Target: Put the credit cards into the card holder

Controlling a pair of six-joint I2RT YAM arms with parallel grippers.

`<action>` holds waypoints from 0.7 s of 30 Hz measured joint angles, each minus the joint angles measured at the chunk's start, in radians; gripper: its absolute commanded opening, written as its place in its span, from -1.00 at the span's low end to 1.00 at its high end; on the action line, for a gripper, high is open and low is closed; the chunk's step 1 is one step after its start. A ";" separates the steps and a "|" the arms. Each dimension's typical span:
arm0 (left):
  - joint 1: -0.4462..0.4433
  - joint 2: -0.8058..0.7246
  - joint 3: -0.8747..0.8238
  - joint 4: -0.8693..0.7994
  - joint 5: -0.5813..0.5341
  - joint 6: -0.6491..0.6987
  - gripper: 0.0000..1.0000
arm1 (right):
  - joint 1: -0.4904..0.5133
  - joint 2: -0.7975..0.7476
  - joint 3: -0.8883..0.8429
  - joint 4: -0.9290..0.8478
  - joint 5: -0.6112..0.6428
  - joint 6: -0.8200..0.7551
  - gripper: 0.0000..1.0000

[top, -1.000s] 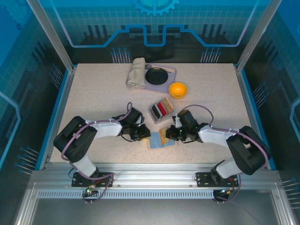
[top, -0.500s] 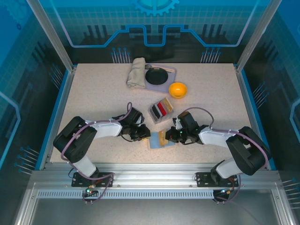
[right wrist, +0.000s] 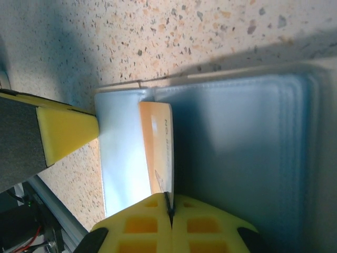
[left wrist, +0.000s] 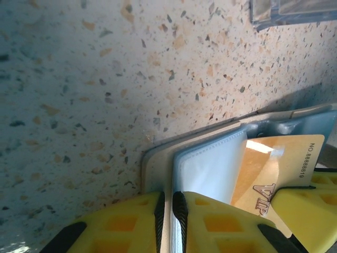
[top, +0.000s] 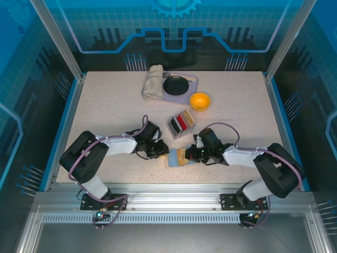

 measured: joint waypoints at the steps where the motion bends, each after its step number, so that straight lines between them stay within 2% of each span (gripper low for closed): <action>1: 0.000 0.000 0.000 0.001 0.000 0.000 -0.59 | 0.001 0.010 0.000 0.018 0.000 0.007 -0.92; 8: 0.000 0.000 -0.005 0.008 -0.001 0.000 -0.59 | 0.019 0.046 0.000 0.076 -0.010 0.043 -0.93; 15: 0.000 -0.005 -0.013 0.019 -0.003 -0.001 -0.59 | 0.034 -0.022 -0.024 0.069 0.039 0.068 -0.87; 21: 0.000 -0.005 -0.017 0.027 -0.003 -0.023 -0.60 | 0.080 0.037 0.000 0.102 0.064 0.104 -0.80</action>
